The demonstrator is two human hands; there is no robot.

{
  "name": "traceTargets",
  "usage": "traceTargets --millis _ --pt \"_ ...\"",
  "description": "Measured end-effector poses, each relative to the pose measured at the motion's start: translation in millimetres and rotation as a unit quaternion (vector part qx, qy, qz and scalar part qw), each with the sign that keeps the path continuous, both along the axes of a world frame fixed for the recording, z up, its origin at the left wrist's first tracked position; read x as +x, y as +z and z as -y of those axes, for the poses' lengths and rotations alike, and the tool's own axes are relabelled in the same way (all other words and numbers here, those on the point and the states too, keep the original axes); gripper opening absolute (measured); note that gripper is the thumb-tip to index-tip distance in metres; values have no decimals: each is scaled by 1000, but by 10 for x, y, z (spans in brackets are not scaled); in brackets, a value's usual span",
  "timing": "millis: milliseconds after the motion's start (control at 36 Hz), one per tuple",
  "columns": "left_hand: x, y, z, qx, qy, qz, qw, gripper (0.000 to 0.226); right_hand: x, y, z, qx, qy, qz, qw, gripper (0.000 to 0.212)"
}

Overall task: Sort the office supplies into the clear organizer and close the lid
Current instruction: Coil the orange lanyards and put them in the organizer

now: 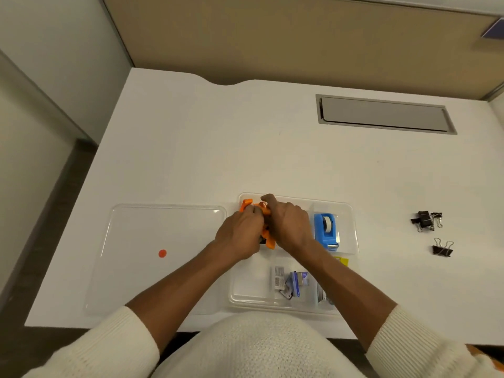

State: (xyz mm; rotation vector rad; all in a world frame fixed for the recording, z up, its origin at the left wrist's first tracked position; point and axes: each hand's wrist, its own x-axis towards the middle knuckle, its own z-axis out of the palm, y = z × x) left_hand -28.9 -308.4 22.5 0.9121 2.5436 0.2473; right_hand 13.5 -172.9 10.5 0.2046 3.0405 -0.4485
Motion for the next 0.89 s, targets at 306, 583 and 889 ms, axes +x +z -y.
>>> traceTargets --millis 306,583,889 --pt "-87 400 146 47 19 -109 993 27 351 209 -422 -232 -39 6 972 54" --pt "-164 -49 122 18 -83 -100 991 21 207 -52 -141 11 134 -46 990 44" --pt "-153 -103 32 -50 -101 -159 981 37 95 -160 -64 97 134 -45 985 44"
